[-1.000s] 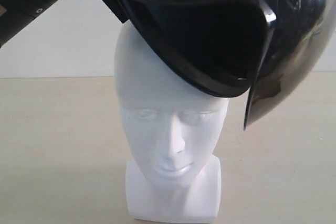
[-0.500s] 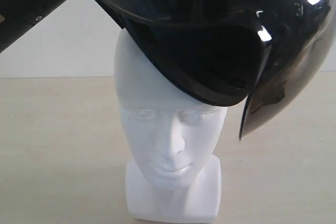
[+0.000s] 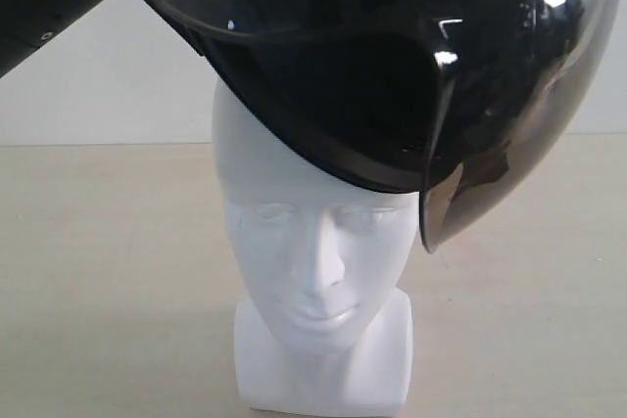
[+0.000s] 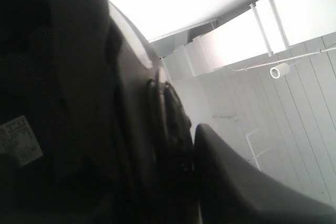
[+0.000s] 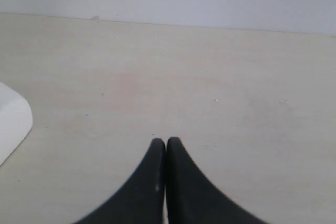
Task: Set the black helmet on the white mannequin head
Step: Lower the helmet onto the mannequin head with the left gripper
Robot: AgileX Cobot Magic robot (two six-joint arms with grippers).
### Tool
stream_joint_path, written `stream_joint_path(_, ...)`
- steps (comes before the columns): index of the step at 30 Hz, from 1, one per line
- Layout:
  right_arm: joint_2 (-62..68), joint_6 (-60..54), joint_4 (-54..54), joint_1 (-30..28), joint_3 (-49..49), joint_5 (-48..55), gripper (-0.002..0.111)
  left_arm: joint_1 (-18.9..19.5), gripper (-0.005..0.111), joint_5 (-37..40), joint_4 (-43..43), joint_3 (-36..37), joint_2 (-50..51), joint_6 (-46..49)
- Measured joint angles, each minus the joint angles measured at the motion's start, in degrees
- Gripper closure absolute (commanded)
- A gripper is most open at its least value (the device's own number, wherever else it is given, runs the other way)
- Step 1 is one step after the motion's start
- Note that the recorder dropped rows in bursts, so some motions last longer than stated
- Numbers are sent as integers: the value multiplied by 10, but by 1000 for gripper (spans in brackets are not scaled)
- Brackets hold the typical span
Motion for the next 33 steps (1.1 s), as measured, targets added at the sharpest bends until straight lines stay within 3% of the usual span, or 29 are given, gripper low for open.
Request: stream_joint_path(33,0,0,0,0,0,0,109,3,102,-22,12,0,29,14)
